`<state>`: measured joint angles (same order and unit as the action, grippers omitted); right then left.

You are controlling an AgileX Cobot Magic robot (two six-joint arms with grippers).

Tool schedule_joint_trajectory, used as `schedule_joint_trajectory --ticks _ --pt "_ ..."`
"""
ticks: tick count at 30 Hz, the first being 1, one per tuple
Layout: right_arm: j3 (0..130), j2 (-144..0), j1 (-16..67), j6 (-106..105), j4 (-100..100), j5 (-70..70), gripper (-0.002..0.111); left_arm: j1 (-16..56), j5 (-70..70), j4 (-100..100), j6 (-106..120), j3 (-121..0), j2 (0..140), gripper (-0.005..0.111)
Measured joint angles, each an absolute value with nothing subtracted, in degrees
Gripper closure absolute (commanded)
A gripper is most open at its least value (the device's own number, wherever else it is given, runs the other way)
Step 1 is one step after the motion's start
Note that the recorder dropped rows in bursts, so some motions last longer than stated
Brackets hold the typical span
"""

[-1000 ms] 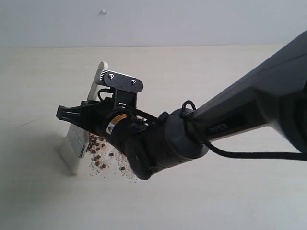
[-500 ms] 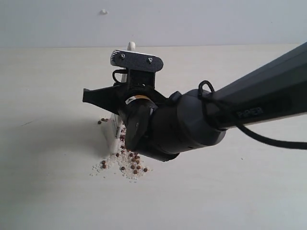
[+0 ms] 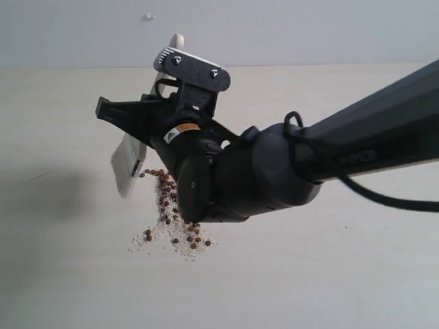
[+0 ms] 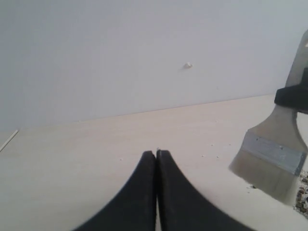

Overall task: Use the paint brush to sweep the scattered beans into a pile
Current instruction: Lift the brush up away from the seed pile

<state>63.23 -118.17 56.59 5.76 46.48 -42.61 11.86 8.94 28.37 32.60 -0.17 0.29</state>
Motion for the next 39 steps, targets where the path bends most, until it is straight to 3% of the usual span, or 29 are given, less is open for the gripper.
schedule_joint_trajectory --ticks 7,24,32,39 --pt "69.79 -125.53 56.59 0.63 51.63 -42.57 0.108 11.86 8.94 28.37 32.6 -0.17 0.29 0.107" --pt "70.54 -121.91 56.59 -27.85 76.39 -46.05 0.108 11.86 8.94 28.37 32.6 -0.17 0.29 0.107" --pt "70.54 -116.21 56.59 -31.74 69.88 -41.39 0.108 11.86 8.94 28.37 32.6 -0.17 0.29 0.107" --pt "69.53 -105.89 55.57 -57.47 60.41 -35.82 0.108 11.86 8.94 28.37 32.6 -0.17 0.29 0.107"
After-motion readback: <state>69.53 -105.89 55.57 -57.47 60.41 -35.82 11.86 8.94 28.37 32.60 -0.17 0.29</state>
